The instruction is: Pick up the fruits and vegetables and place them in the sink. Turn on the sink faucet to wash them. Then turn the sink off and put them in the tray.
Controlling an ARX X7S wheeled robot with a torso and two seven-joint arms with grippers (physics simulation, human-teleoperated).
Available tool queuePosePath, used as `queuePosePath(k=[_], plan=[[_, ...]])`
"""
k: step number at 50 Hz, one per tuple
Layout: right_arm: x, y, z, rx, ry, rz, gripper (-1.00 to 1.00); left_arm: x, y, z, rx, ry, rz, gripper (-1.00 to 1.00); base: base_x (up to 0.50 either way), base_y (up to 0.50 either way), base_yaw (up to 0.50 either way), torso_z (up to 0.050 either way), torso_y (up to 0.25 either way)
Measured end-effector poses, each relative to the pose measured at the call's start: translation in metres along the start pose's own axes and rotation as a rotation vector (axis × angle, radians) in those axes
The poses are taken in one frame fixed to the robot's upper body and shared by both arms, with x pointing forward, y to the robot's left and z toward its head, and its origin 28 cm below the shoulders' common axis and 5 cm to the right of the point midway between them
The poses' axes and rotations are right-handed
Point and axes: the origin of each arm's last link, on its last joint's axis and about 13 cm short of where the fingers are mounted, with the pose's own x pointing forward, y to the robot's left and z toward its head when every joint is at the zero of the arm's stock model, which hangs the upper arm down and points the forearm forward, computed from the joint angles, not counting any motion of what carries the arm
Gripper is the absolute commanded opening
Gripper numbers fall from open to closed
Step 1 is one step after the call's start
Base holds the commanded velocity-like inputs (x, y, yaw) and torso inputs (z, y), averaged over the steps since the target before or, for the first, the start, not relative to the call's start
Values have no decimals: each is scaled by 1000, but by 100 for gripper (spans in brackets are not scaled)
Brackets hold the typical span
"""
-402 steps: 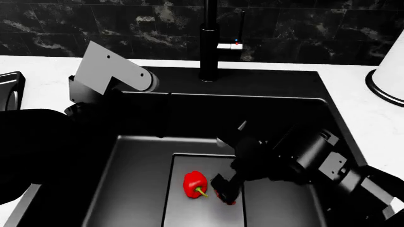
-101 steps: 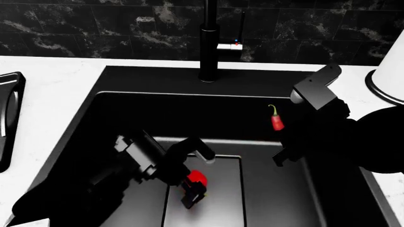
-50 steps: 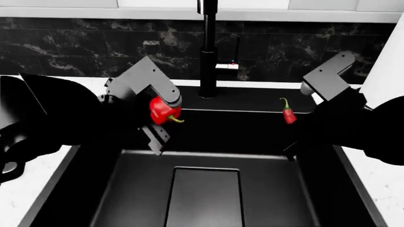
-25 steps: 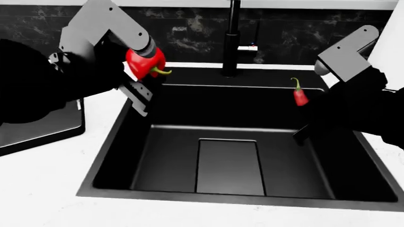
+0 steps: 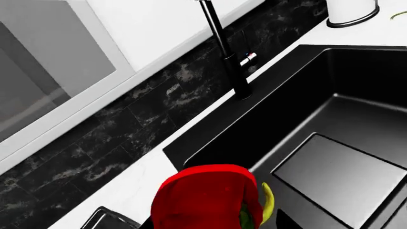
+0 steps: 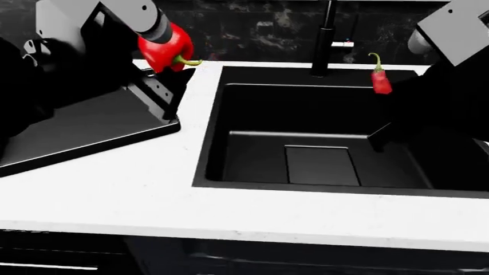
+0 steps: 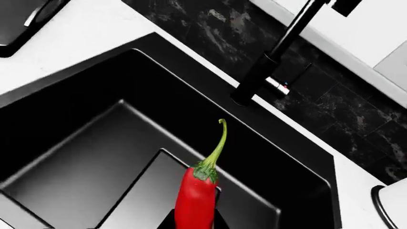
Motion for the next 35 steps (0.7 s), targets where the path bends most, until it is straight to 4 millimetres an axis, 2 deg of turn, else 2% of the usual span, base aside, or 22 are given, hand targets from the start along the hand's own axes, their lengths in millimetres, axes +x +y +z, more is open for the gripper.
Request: queuePosePath(k=[18,35], plan=[[2,6,11,-25,-53,15,-100,-4,1,1,0,-6,10,-100,-212,490,0,0,0],[6,10,13,-43,-60,32,-100,-4,1,-1,-5,-6,11,-100,-78,-7,500,0,0]])
